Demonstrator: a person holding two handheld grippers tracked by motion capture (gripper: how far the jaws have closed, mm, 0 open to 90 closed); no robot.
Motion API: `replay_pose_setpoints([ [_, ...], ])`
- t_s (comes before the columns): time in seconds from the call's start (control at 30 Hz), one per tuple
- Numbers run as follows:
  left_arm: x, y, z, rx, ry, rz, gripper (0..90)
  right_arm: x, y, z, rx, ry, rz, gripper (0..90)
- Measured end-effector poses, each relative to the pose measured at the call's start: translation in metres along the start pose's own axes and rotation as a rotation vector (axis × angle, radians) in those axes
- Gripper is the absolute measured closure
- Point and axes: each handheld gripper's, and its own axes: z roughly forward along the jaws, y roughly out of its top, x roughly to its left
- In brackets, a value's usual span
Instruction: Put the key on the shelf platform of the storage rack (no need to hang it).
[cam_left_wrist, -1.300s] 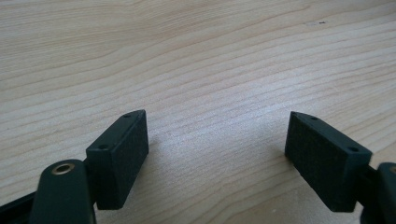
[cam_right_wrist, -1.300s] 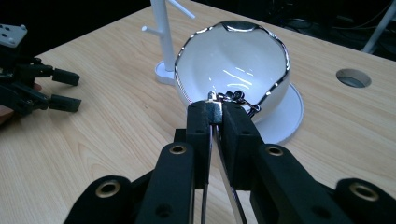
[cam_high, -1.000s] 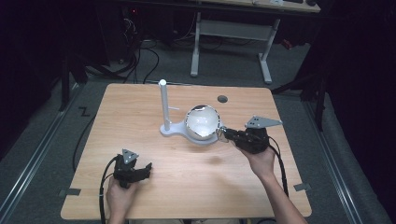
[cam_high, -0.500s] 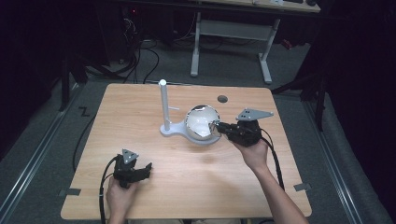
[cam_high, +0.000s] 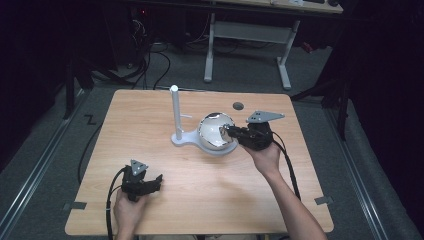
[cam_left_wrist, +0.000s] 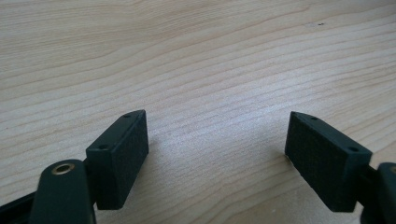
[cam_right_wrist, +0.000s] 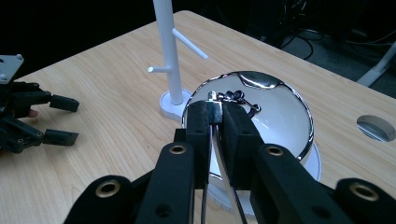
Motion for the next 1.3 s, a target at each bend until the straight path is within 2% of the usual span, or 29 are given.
replay_pose_setpoints([
  [1.0,-0.001,0.000,0.000,0.004,0.004,0.006,21.6,-0.015,0.003,0.042,0.080,-0.017,0.028,82.1],
  [1.3,-0.001,0.000,0.000,0.004,0.006,0.008,21.6,-0.020,0.003,0.055,0.111,-0.022,0.055,82.1],
])
